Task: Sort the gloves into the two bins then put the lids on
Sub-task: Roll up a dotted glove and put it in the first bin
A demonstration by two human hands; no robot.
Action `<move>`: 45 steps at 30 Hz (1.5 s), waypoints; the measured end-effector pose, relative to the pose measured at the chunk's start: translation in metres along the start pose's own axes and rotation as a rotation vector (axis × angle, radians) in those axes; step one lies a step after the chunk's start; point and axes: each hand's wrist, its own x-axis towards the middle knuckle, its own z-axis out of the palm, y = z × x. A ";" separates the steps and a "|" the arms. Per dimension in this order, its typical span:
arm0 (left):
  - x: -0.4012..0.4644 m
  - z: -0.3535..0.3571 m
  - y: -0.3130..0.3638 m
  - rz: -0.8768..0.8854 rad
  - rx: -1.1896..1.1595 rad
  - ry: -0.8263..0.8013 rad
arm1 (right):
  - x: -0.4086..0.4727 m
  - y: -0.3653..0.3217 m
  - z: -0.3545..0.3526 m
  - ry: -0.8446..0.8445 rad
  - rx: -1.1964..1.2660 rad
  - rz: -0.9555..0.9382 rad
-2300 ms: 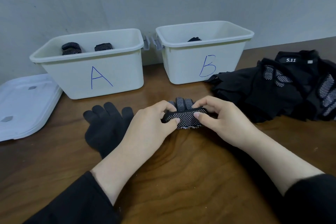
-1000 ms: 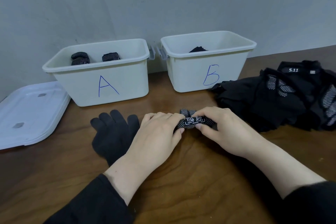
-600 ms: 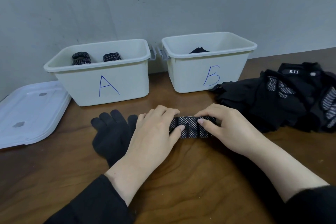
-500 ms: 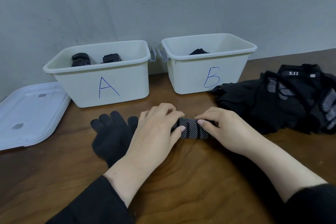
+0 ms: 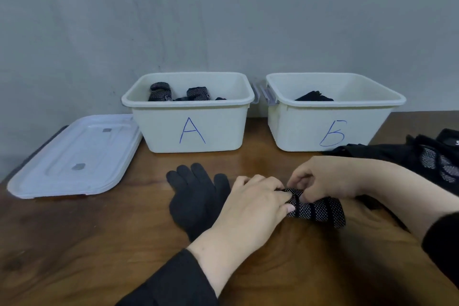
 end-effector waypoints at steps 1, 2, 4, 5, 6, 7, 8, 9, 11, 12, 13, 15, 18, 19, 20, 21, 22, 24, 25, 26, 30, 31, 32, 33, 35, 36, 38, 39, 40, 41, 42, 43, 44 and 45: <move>0.000 0.000 -0.001 0.006 0.001 0.002 | 0.002 -0.005 -0.002 -0.031 -0.040 0.009; 0.001 0.000 -0.002 0.012 0.004 0.005 | 0.004 -0.009 -0.004 -0.056 -0.068 0.021; 0.002 -0.001 -0.003 0.021 0.011 0.009 | 0.007 -0.016 -0.007 -0.103 -0.104 0.046; 0.002 -0.001 -0.003 0.024 0.010 0.007 | 0.009 -0.018 -0.008 -0.118 -0.116 0.055; 0.002 -0.002 -0.004 0.030 0.007 0.009 | 0.010 -0.020 -0.008 -0.127 -0.127 0.065; 0.001 -0.003 -0.004 0.036 0.004 0.016 | 0.011 -0.021 -0.009 -0.129 -0.133 0.073; 0.000 -0.003 -0.005 0.043 0.000 0.025 | 0.012 -0.022 -0.009 -0.129 -0.137 0.078; 0.000 -0.004 -0.005 0.051 -0.002 0.035 | 0.013 -0.023 -0.009 -0.129 -0.137 0.082; -0.001 -0.005 -0.005 0.064 -0.008 0.044 | 0.013 -0.025 -0.010 -0.142 -0.129 0.097; 0.000 -0.005 -0.006 0.070 -0.010 0.046 | 0.012 -0.027 -0.010 -0.151 -0.127 0.109; 0.000 -0.005 -0.007 0.077 -0.009 0.044 | 0.012 -0.028 -0.010 -0.154 -0.125 0.120; -0.001 -0.006 -0.008 0.097 -0.007 0.056 | 0.009 -0.032 -0.009 -0.135 -0.105 0.138; -0.003 -0.015 -0.015 0.122 -0.046 0.178 | -0.001 -0.032 -0.007 -0.066 0.040 0.158; -0.004 -0.021 -0.019 0.118 -0.072 0.279 | -0.005 -0.030 -0.006 -0.039 0.155 0.169; -0.007 -0.027 -0.027 0.107 -0.086 0.395 | -0.010 -0.027 -0.007 -0.013 0.280 0.173; -0.010 -0.033 -0.036 0.101 -0.085 0.510 | -0.014 -0.025 -0.008 0.018 0.398 0.164; -0.014 -0.039 -0.048 0.098 -0.073 0.608 | -0.018 -0.022 -0.011 0.043 0.497 0.148; -0.021 -0.049 -0.075 0.083 -0.047 0.742 | -0.025 -0.025 -0.021 0.060 0.672 0.103; -0.025 -0.053 -0.089 0.058 -0.035 0.789 | -0.027 -0.029 -0.028 0.062 0.748 0.081; -0.028 -0.056 -0.104 0.018 -0.020 0.821 | -0.030 -0.036 -0.036 0.064 0.807 0.060; -0.039 -0.067 -0.146 -0.134 0.033 0.864 | -0.022 -0.063 -0.072 0.132 0.884 -0.031; -0.040 -0.069 -0.152 -0.142 0.038 0.864 | -0.017 -0.069 -0.083 0.159 0.899 -0.048; -0.041 -0.071 -0.157 -0.140 0.041 0.862 | -0.011 -0.075 -0.093 0.190 0.916 -0.061; -0.040 -0.073 -0.161 -0.135 0.045 0.863 | -0.004 -0.082 -0.104 0.213 0.942 -0.075; -0.039 -0.075 -0.169 -0.137 0.059 0.872 | 0.013 -0.097 -0.122 0.238 0.999 -0.106; -0.038 -0.076 -0.173 -0.151 0.063 0.877 | 0.022 -0.107 -0.130 0.252 1.005 -0.115; -0.037 -0.079 -0.181 -0.191 0.060 0.873 | 0.044 -0.123 -0.144 0.297 1.011 -0.110; -0.036 -0.079 -0.186 -0.215 0.059 0.858 | 0.056 -0.132 -0.148 0.323 1.024 -0.093; -0.035 -0.080 -0.190 -0.239 0.062 0.837 | 0.068 -0.140 -0.151 0.342 1.034 -0.071; -0.035 -0.080 -0.195 -0.260 0.069 0.813 | 0.082 -0.148 -0.153 0.357 1.035 -0.048; -0.034 -0.080 -0.200 -0.275 0.078 0.791 | 0.095 -0.157 -0.153 0.365 1.027 -0.025; -0.033 -0.080 -0.204 -0.284 0.086 0.774 | 0.110 -0.164 -0.152 0.367 1.016 -0.001; -0.032 -0.080 -0.207 -0.287 0.093 0.764 | 0.125 -0.170 -0.149 0.369 1.003 0.024; -0.031 -0.079 -0.209 -0.286 0.096 0.758 | 0.141 -0.175 -0.147 0.372 0.991 0.049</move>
